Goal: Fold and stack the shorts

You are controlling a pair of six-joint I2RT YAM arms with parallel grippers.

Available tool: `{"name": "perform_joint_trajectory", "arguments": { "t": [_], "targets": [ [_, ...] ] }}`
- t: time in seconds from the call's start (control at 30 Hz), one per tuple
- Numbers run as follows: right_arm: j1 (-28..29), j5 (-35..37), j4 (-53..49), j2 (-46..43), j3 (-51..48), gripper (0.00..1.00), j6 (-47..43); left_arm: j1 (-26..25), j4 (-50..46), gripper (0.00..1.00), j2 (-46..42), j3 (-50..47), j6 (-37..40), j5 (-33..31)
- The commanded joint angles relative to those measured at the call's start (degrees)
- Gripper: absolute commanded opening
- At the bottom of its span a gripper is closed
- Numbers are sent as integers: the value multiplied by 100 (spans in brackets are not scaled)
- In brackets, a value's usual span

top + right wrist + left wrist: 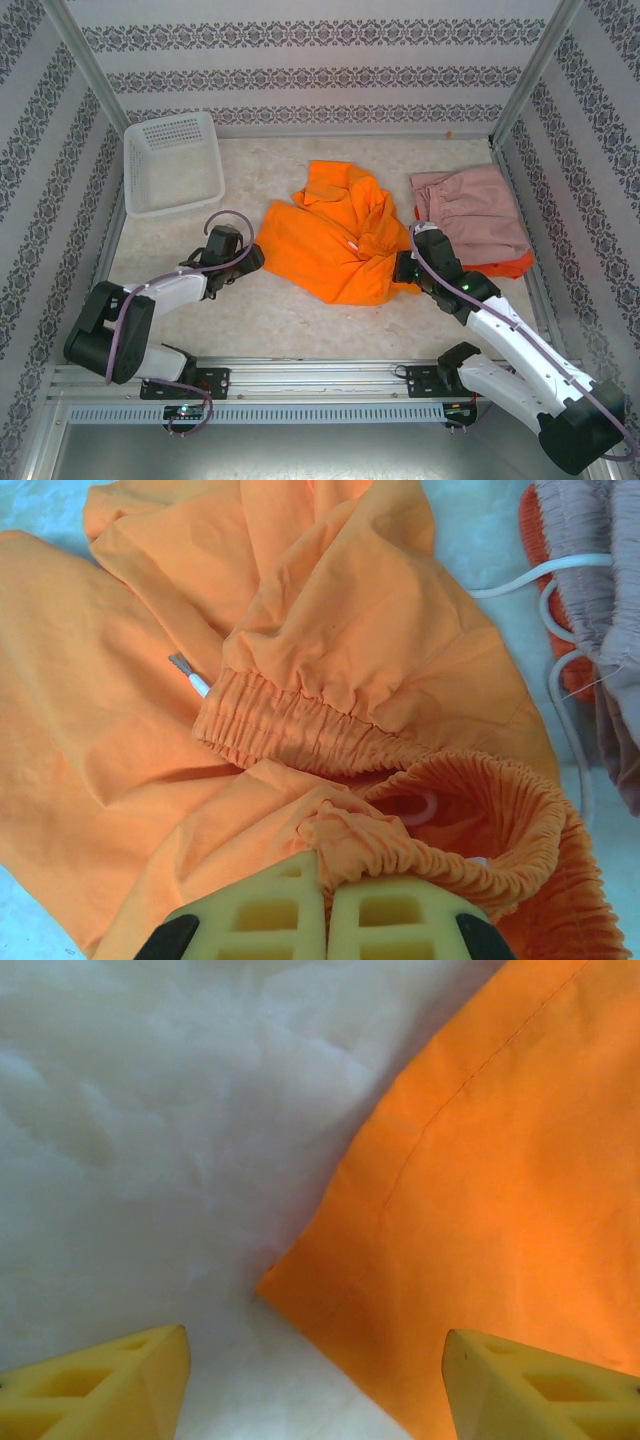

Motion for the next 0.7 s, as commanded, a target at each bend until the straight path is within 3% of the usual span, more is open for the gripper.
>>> {"name": "perform_joint_trajectory", "arguments": {
  "t": [0.0,0.37,0.47,0.6,0.67],
  "targets": [
    [-66,24,84,-148,-98,0,64,60,-153,63,250,330,-30,145],
    [-156,-28,99,-228,-215,0,74,57,-292,34,767,768,2,447],
    [-178,-45,125,-221,-241,0,73,58,-260,23,855,752,-14,522],
    [-217,-70,177,-200,-241,0,51,64,-235,0,830,751,-16,519],
    [-260,-81,262,-127,-209,0,0,56,-277,0,698,782,37,403]
  ]
}}
